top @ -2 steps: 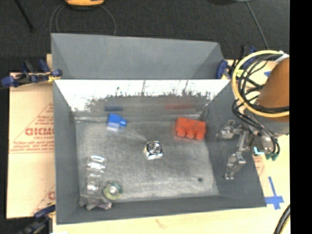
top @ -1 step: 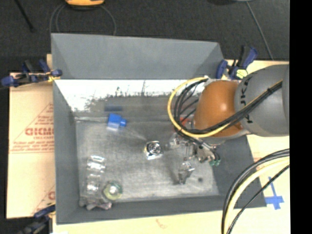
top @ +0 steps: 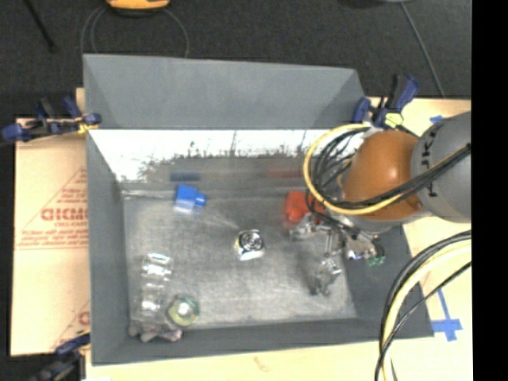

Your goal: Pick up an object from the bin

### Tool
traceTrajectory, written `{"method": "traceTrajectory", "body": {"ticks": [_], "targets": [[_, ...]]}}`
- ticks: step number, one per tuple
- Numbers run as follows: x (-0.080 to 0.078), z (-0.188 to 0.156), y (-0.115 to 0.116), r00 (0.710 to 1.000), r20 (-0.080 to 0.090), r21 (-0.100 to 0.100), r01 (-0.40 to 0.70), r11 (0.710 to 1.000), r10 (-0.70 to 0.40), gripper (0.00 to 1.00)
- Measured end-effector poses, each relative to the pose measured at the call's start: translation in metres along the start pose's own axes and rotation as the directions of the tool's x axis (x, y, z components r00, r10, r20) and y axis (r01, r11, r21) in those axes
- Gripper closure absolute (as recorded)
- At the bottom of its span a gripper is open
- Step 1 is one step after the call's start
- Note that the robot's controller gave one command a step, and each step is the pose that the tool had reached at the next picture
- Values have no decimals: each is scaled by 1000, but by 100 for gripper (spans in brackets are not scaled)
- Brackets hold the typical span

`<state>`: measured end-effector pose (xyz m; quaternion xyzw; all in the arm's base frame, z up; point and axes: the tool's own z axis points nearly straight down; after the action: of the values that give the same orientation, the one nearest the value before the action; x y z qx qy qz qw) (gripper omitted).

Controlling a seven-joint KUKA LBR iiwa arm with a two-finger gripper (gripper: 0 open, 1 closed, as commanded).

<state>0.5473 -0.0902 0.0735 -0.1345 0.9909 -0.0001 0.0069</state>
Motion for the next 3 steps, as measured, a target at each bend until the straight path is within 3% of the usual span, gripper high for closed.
{"method": "traceTrajectory", "body": {"ticks": [2, 3], "targets": [[-89, 0, 92, 968, -3, 1, 249, 968, -249, 0], [-90, -2, 92, 969, 2, 3, 247, 969, -247, 100]]}}
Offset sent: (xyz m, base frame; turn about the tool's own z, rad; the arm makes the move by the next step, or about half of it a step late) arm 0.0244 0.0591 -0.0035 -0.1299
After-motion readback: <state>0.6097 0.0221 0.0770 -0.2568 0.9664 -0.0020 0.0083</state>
